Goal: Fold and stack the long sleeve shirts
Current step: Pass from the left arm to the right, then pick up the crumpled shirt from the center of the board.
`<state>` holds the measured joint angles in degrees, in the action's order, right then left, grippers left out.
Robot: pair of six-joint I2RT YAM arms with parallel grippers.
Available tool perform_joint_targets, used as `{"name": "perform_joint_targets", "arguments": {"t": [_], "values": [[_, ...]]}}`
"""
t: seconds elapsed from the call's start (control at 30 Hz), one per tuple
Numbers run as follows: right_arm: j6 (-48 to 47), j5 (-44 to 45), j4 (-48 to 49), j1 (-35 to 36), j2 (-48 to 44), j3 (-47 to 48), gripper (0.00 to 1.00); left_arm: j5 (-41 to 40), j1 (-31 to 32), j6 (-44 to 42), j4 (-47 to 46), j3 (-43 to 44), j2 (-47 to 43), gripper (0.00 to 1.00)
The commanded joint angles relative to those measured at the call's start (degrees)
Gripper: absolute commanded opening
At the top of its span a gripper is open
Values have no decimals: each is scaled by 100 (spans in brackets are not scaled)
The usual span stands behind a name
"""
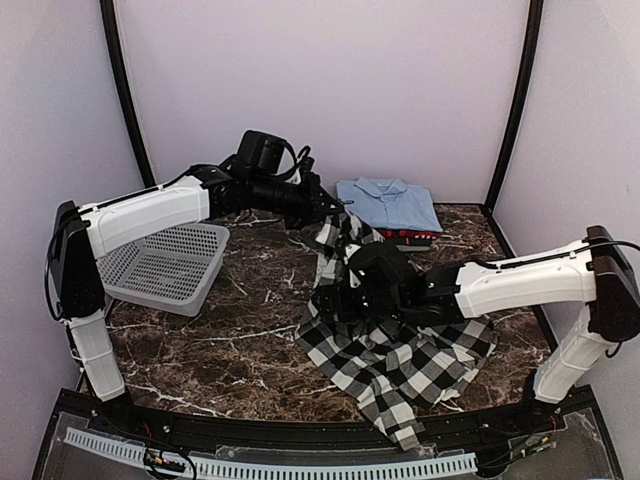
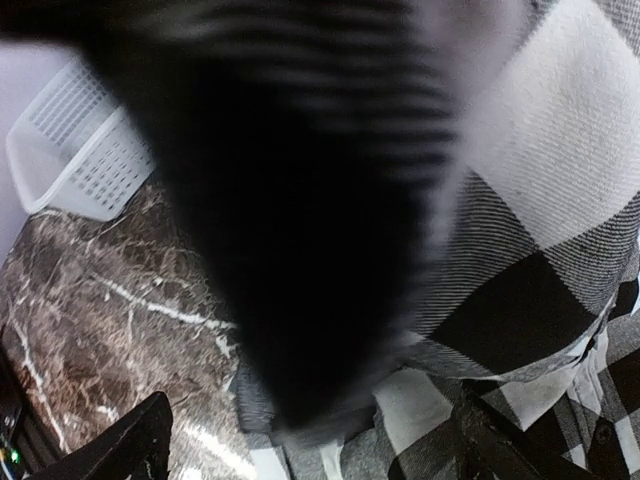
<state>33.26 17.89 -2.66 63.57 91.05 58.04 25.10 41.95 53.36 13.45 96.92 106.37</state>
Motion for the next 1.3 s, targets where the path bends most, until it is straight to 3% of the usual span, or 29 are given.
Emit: {"name": "perform_joint_targets", "arguments": {"t": [0.0, 0.1, 0.17, 0.37, 0.53, 0.6, 0.87, 1.13, 1.27], "values": [[509, 1277, -215, 11, 338, 631, 92, 369, 11, 599, -731, -123, -393, 0], [510, 1648, -262, -7, 281, 757, 86, 289, 11, 580, -721, -241, -526, 0], [417, 1637, -28, -13, 155, 680, 73, 240, 14, 527, -684, -281, -558, 0], [410, 1872, -551, -91, -183, 787, 2, -89, 1, 212, -423, -273, -651, 0], [321, 2190, -1365, -449, -692, 853, 0, -583, -14, -343, 34, -165, -737, 0], [176, 2212, -1569, -659, -957, 849, 0, -695, -20, -670, 134, -150, -749, 7], [-846, 1896, -2107, -1134, -1316, 1401, 0, -1510, -82, -1744, 384, -693, -894, 57], [-1207, 1550, -2296, -1404, -1403, 1666, 0, -2150, -235, -2604, -495, -2252, -1092, 56], [-1257, 1450, -2269, -1538, -1560, 1692, 0, -2207, -248, -2717, -708, -2385, -688, 53]]}}
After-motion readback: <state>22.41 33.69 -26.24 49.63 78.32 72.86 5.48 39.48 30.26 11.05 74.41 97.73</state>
